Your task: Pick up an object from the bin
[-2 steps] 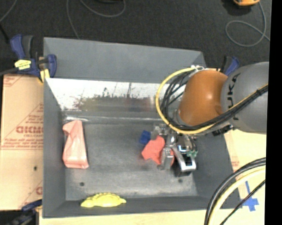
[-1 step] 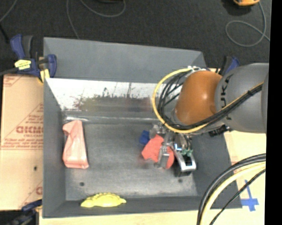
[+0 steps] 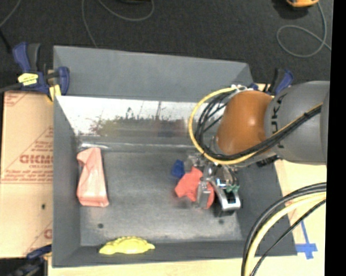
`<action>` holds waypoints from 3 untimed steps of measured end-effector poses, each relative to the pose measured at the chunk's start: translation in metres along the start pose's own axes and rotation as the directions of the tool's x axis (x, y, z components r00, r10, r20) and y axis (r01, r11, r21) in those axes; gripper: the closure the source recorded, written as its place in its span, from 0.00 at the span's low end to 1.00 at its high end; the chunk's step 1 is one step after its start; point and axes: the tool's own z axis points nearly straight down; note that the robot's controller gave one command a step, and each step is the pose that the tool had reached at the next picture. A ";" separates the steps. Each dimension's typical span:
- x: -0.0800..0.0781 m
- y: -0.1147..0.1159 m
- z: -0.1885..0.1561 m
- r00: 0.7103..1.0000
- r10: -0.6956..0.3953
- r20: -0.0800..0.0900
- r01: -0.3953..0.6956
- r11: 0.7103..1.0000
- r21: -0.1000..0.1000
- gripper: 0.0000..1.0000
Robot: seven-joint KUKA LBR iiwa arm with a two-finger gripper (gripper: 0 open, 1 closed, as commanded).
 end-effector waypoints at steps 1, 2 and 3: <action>-0.013 -0.011 0.013 0.997 0.071 0.007 -0.070 0.998 -0.002 0.00; -0.032 -0.017 0.027 0.980 0.199 0.021 -0.199 0.980 -0.004 1.00; -0.032 -0.017 0.027 0.980 0.198 0.021 -0.198 0.980 -0.004 1.00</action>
Offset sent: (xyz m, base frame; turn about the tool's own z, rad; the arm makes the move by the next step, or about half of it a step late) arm 0.0265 -0.0164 -0.0337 0.2020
